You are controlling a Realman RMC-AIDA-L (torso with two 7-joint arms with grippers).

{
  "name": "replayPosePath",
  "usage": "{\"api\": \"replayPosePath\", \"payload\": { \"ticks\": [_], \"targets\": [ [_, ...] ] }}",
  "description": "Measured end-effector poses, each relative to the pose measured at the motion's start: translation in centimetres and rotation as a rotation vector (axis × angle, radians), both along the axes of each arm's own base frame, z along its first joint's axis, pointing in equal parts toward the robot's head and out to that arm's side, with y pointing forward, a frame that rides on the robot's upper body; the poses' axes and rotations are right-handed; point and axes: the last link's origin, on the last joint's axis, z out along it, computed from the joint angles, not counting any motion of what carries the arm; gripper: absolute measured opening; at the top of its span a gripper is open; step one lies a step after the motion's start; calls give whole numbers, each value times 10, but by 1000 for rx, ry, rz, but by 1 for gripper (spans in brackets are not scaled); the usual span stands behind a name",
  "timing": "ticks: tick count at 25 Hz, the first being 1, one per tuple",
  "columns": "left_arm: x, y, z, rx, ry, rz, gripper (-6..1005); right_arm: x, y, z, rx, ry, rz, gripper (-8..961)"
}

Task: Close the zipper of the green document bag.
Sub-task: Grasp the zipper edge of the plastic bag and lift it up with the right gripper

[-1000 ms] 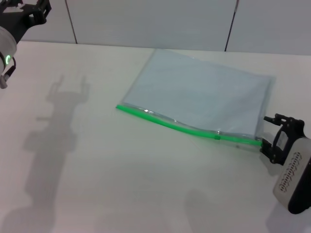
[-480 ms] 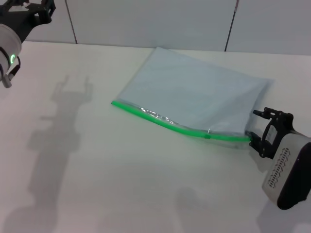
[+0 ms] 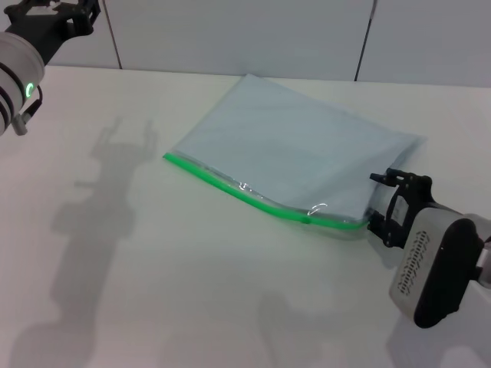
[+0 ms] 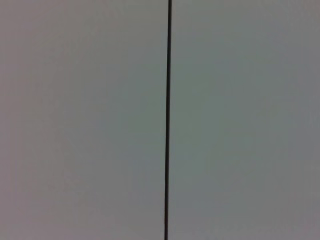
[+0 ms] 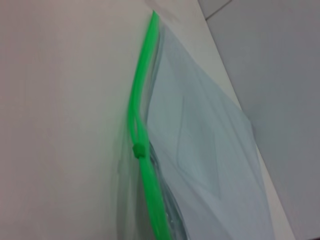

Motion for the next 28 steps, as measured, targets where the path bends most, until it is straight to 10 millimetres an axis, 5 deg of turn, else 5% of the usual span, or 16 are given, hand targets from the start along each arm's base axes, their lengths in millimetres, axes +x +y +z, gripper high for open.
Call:
{"api": "replayPosePath", "payload": {
  "ticks": [21, 28],
  "targets": [
    [7, 4, -7, -33, -4, -20, 552, -23, 15, -22, -76, 22, 38, 379],
    [10, 4, -10, -43, -2, -27, 552, -27, 20, -24, -80, 47, 18, 263]
  ]
}}
